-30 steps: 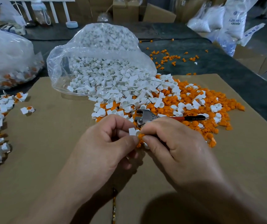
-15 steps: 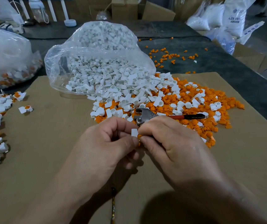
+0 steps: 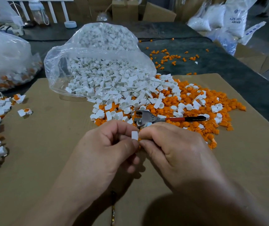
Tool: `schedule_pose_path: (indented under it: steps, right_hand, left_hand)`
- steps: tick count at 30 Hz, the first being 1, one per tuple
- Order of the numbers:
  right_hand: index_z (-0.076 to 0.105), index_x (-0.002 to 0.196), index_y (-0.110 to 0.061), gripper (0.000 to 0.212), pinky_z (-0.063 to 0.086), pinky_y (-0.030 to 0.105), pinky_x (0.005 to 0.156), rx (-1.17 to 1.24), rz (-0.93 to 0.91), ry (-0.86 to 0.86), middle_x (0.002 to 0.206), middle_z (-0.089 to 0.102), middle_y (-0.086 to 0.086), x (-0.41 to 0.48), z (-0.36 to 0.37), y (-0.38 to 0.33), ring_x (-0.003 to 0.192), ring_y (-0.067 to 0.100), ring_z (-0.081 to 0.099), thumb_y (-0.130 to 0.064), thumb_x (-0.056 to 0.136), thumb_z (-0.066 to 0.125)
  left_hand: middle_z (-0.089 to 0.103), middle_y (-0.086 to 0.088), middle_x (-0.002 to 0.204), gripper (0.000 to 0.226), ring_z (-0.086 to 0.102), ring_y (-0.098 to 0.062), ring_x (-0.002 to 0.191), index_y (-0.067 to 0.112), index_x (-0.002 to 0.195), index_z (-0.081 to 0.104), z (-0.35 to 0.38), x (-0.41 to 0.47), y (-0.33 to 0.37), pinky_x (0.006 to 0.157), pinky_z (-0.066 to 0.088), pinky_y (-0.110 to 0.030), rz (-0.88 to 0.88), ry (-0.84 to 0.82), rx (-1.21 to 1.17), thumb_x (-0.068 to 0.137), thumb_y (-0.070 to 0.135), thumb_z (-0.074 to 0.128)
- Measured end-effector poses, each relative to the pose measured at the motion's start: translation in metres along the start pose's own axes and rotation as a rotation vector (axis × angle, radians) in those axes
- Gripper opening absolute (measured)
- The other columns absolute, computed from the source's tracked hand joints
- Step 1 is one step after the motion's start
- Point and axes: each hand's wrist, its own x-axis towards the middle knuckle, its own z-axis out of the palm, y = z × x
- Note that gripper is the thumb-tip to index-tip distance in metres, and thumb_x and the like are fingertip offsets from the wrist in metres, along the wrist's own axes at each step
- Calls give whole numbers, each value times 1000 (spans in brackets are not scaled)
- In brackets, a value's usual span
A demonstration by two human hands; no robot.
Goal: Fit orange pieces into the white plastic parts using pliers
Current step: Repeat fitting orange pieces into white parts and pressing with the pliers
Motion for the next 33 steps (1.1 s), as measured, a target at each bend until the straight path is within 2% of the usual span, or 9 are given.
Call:
schedule_pose_path:
  steps: [3, 9, 12, 14, 16, 19, 24, 28, 33]
  right_hand:
    - [66, 97, -23, 7, 48, 22, 60, 34, 17, -28, 86, 61, -11, 0, -3, 0, 76, 5, 56, -22, 93, 59]
    - [64, 111, -22, 18, 53, 30, 75, 33, -21, -49, 103, 62, -6, 0, 1, 4, 93, 10, 58, -18, 94, 57]
    - [53, 131, -25, 37, 38, 26, 101, -61, 67, -26, 128, 54, -6, 2, -5, 20, 121, 11, 46, -23, 94, 53]
    - [39, 141, -27, 51, 21, 24, 109, -154, 172, -75, 142, 42, -8, 6, -12, 32, 133, 9, 31, -29, 92, 53]
    - [28, 146, -28, 61, 20, 29, 114, -260, 224, -205, 147, 31, -7, 8, -13, 41, 137, 10, 23, -35, 90, 51]
    - [22, 145, -30, 63, 22, 40, 116, -372, 241, -323, 148, 24, -6, 8, -9, 45, 140, 14, 17, -42, 88, 45]
    - [25, 143, -32, 63, 26, 39, 112, -422, 284, -286, 143, 28, -6, 8, -14, 47, 134, 17, 21, -52, 86, 44]
    - [23, 145, -35, 67, 24, 38, 111, -469, 277, -353, 145, 32, -11, 7, -17, 49, 133, 16, 23, -64, 85, 34]
    - [22, 140, -45, 78, 27, 34, 98, -453, 274, -391, 134, 39, -22, 9, -24, 51, 118, 10, 24, -79, 70, 22]
  left_hand:
    - [66, -14, 60, 12, 62, -24, 48, 22, 87, 75, 1, 0, 1, 56, 60, -49, -17, -8, -51, 75, 21, 71]
    - [65, 5, 62, 19, 64, -13, 55, 33, 86, 73, 3, 2, 1, 51, 53, -21, 100, 108, 132, 68, 27, 77]
    - [63, 11, 62, 22, 60, -5, 54, 37, 88, 72, 1, 3, 0, 50, 50, -16, 117, 128, 165, 75, 23, 84]
    - [63, 12, 63, 24, 62, -6, 55, 39, 88, 72, 0, 2, 1, 51, 50, -17, 107, 112, 143, 73, 24, 83]
    - [65, 10, 64, 22, 65, -8, 56, 38, 87, 71, 0, 3, 1, 51, 51, -18, 92, 93, 116, 75, 23, 83]
    - [67, 8, 63, 28, 68, -10, 56, 37, 83, 71, -1, 4, 2, 50, 51, -18, 86, 84, 113, 81, 10, 78]
    - [68, 5, 63, 25, 68, -10, 56, 34, 78, 70, -5, 7, 3, 49, 51, -17, 72, 88, 93, 82, 10, 76]
    - [68, 3, 63, 24, 67, -10, 55, 34, 77, 70, -6, 8, 2, 50, 51, -17, 63, 82, 73, 82, 11, 77]
    - [65, -6, 61, 12, 62, -10, 50, 25, 72, 71, -6, 10, 5, 47, 48, -17, 27, 98, -94, 62, 26, 77]
